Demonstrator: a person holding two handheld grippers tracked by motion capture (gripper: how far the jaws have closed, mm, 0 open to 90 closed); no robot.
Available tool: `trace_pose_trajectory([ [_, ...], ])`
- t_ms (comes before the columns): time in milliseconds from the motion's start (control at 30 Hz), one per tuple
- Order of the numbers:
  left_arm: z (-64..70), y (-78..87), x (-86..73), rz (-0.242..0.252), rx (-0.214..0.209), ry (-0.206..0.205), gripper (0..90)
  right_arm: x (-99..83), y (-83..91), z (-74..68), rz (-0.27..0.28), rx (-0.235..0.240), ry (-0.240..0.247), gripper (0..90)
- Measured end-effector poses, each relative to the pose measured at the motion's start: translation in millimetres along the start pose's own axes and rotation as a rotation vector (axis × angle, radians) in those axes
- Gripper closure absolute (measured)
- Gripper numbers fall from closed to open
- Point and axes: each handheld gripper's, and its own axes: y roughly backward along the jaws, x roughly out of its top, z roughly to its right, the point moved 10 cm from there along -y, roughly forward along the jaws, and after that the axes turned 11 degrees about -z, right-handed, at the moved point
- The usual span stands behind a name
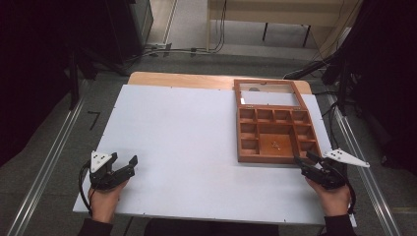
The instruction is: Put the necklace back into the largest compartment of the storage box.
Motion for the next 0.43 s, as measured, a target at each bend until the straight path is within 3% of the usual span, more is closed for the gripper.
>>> trace_pose_trajectory([
  [300, 1.8, 0.1, -0.1, 0.001, -0.002, -0.006, 24.3, -18.7, 8.1, 9.5, -0.007, -0.024, -0.010, 38.9],
  [433, 9.2, 2.4, 1.6, 0.012, -0.017, -0.017, 24.3, -22.9, 10.3, 12.6, -0.005, -0.029, -0.019, 35.6],
])
